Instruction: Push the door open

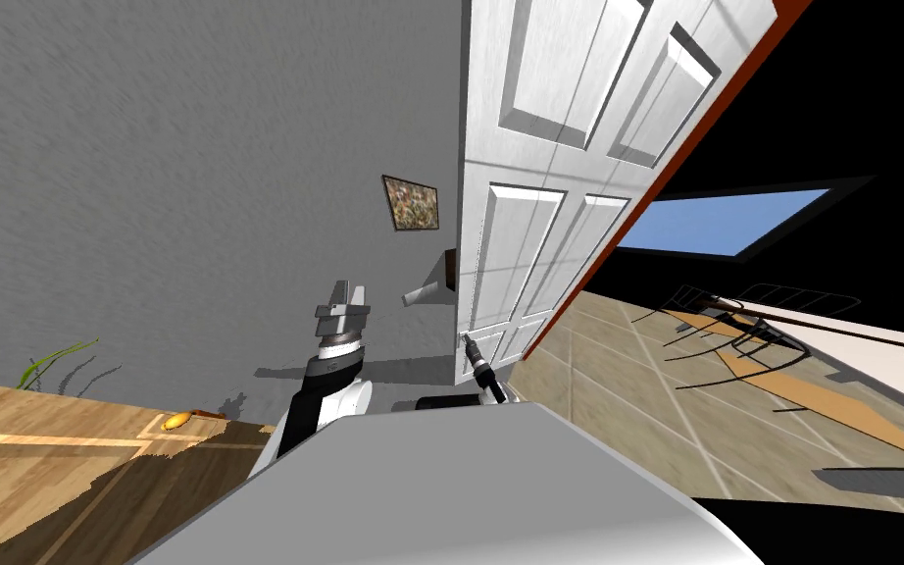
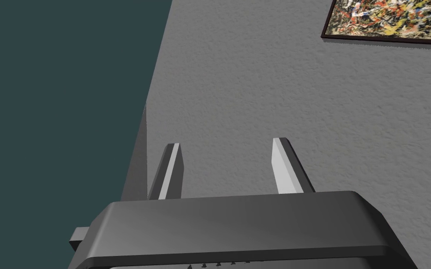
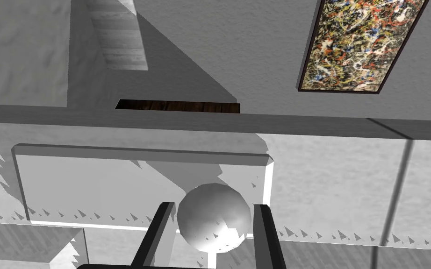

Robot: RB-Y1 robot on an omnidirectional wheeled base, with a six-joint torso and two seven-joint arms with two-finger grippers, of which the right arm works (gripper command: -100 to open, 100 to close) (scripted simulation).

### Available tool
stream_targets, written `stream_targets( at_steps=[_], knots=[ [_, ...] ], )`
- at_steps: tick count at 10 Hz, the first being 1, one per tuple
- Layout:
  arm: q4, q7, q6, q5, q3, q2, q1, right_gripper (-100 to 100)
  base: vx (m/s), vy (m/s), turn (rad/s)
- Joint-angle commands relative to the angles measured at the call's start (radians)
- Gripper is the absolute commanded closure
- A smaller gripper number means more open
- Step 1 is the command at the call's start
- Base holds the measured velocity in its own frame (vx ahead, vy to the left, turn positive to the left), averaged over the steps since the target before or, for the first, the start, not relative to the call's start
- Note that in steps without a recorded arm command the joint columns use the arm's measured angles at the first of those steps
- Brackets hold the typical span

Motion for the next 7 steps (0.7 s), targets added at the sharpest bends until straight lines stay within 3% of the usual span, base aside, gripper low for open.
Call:
stream_targets(
  at_steps=[1, 7],
  knots=[
    [-0.002, 0.0, -0.002, -0.01, -0.035, -0.016, -0.003, 100, 0.112, 0.087, 0.001],
    [0.005, 0.008, -0.001, -0.027, -0.107, -0.021, -0.006, 100, 0.084, 0.072, 0.013]
  ],
)
